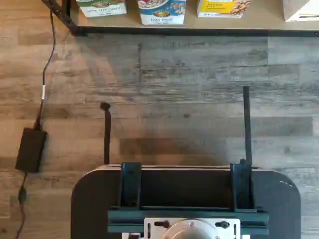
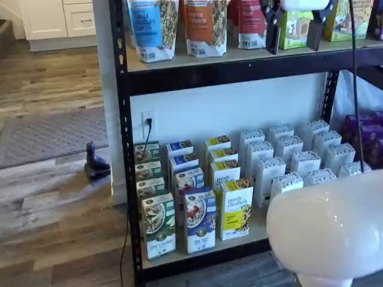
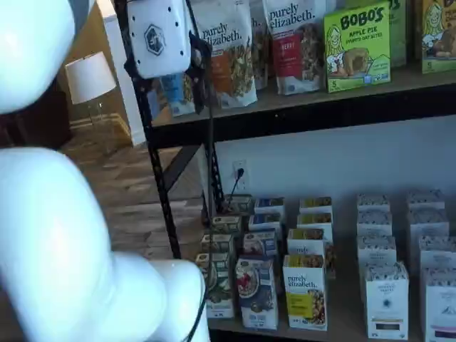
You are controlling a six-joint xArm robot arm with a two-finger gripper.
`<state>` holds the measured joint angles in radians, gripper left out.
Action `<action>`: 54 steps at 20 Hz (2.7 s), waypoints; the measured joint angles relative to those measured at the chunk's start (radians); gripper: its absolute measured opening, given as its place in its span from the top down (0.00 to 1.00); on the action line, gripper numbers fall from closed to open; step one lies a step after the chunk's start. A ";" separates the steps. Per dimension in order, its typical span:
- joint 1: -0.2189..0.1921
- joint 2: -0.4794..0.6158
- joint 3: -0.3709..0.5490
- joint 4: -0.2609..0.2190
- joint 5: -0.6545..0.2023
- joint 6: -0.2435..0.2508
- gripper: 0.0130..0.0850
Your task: Pick up the blue and white box that is on the bottom shelf, the second box from the left
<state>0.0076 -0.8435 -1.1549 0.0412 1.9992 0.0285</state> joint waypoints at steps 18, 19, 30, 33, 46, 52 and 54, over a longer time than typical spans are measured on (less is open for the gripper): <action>-0.056 -0.009 0.094 0.054 -0.134 -0.044 0.00; -0.051 -0.006 0.106 0.049 -0.148 -0.041 0.00; -0.017 -0.011 0.252 0.029 -0.322 -0.021 0.00; -0.016 -0.010 0.296 0.034 -0.366 -0.023 0.00; 0.012 -0.008 0.528 0.047 -0.617 -0.013 0.00; 0.054 0.035 0.631 0.008 -0.767 0.029 0.00; 0.060 0.055 0.659 0.006 -0.816 0.035 0.00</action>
<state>0.0678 -0.7881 -0.4957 0.0469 1.1836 0.0630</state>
